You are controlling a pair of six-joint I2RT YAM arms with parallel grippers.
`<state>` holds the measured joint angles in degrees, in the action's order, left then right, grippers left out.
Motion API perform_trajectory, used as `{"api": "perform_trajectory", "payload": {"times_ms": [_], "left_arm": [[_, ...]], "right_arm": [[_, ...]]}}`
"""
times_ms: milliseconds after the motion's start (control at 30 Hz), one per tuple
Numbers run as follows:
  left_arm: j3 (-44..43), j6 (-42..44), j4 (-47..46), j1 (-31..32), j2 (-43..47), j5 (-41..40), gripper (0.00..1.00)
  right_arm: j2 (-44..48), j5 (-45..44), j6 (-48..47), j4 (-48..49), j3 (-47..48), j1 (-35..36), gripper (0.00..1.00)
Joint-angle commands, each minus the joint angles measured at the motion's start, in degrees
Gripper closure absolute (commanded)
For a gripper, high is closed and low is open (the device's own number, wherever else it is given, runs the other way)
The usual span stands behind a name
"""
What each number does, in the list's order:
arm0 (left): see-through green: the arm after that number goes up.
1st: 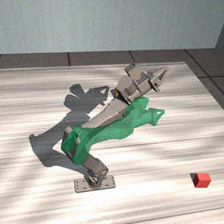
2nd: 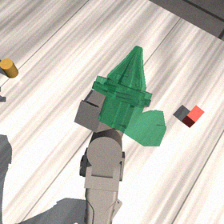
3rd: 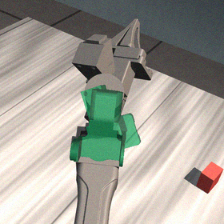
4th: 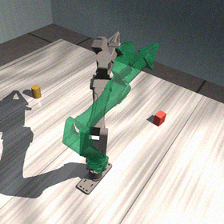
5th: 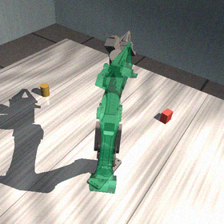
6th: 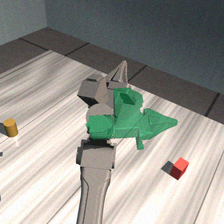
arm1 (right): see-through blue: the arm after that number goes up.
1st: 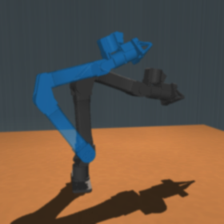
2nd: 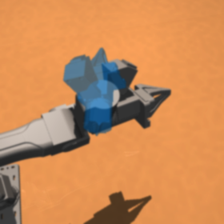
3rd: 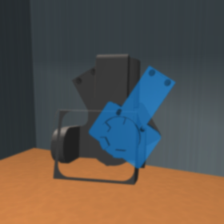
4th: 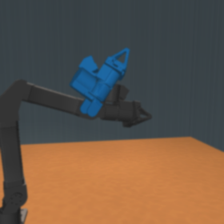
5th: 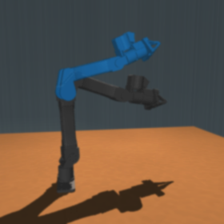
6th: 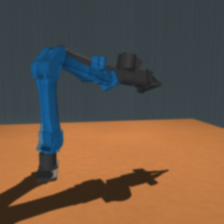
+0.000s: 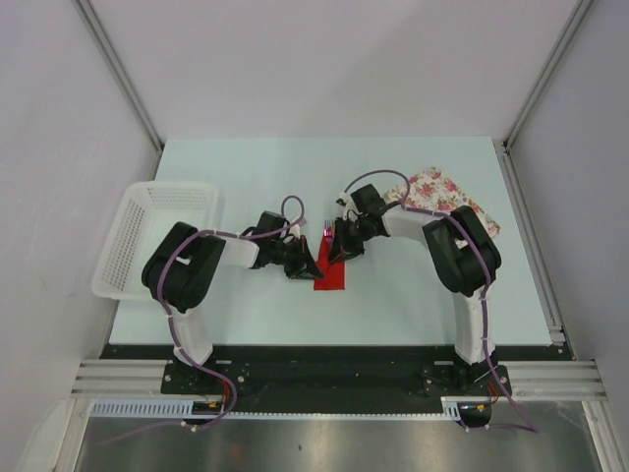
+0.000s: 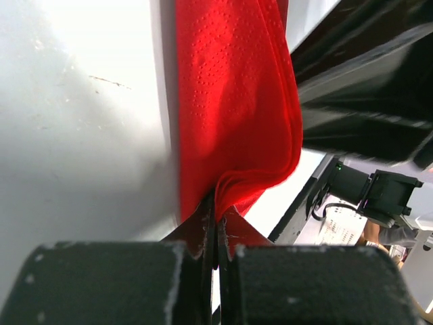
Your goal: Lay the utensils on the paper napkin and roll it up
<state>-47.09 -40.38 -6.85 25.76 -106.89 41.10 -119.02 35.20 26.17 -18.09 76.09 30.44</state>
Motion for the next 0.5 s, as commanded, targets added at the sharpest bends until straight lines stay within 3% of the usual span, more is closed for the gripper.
{"api": "perform_trajectory", "payload": {"times_ms": [0,200,467], "left_arm": [[-0.6,3.5,2.7,0.2,-1.6,-6.0,1.0],[-0.7,3.8,1.8,0.2,-1.6,-5.1,1.0],[-1.1,4.0,1.8,0.2,-1.3,-4.7,1.0]], "right_arm": [[6.3,6.4,2.6,5.0,-3.6,-4.2,0.89],[6.7,15.0,7.9,15.2,-9.8,-7.2,0.89],[3.2,17.1,13.0,24.0,-13.2,-7.5,0.91]]}}
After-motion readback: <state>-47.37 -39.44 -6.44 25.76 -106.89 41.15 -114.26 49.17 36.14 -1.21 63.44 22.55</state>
